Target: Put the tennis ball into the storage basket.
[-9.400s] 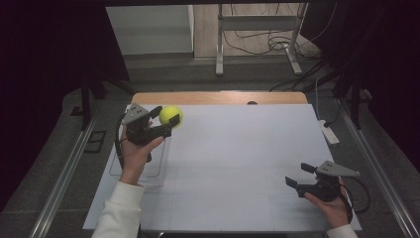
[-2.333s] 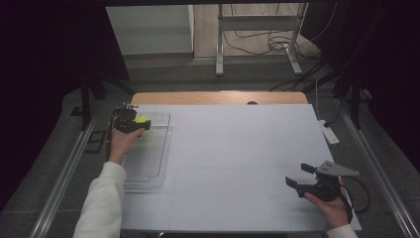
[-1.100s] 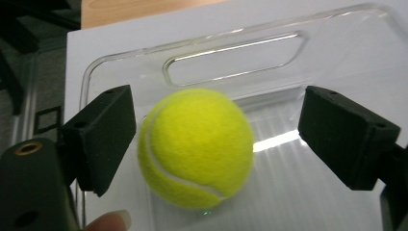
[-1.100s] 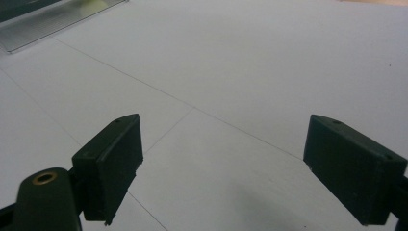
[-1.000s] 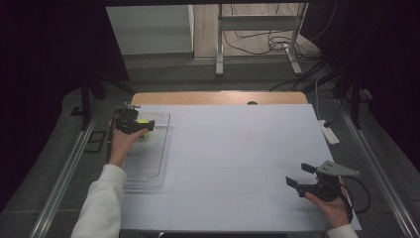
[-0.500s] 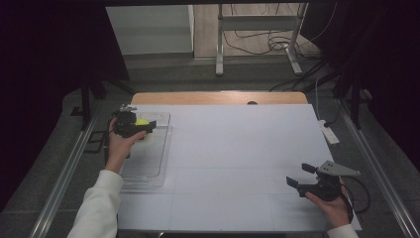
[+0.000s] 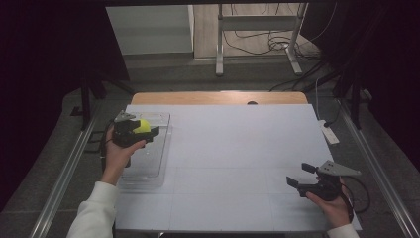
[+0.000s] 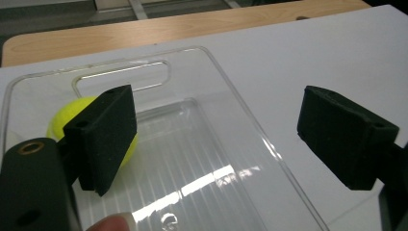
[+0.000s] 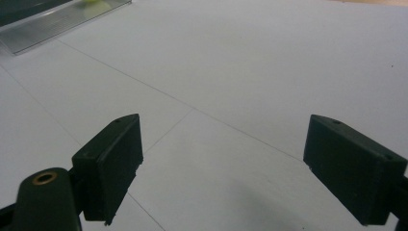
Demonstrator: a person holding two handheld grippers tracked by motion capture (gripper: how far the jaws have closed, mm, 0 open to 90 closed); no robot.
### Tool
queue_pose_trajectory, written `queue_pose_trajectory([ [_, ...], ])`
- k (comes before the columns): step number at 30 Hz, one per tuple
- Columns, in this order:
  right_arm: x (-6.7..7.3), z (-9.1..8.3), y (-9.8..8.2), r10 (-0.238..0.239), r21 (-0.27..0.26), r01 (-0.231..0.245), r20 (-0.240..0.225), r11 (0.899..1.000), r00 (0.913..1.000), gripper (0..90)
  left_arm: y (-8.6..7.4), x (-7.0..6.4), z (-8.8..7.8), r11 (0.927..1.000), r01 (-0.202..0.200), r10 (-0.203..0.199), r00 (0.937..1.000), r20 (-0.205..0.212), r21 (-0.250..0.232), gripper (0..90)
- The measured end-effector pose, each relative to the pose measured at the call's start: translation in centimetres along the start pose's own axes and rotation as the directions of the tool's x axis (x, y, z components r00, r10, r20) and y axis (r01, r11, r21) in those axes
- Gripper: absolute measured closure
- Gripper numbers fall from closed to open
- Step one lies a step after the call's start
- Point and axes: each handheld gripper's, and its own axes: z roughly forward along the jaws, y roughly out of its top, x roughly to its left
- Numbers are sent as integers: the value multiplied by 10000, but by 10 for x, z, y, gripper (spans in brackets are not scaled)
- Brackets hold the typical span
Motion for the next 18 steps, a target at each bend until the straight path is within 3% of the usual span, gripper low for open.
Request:
queue_pose_trajectory([
  [6,2,-1,2,-50,-41,50,31,10000,10000,140,-12,-12,-12,9994,-280,284,9994,218,-213,153],
  [9,4,-1,3,-86,-47,86,24,10000,10000,140,-22,-20,-22,9985,-357,380,9977,558,-420,154],
  [18,9,-1,5,-151,-34,151,23,9999,9999,140,-42,-38,-33,9971,-612,654,9930,983,-449,156],
])
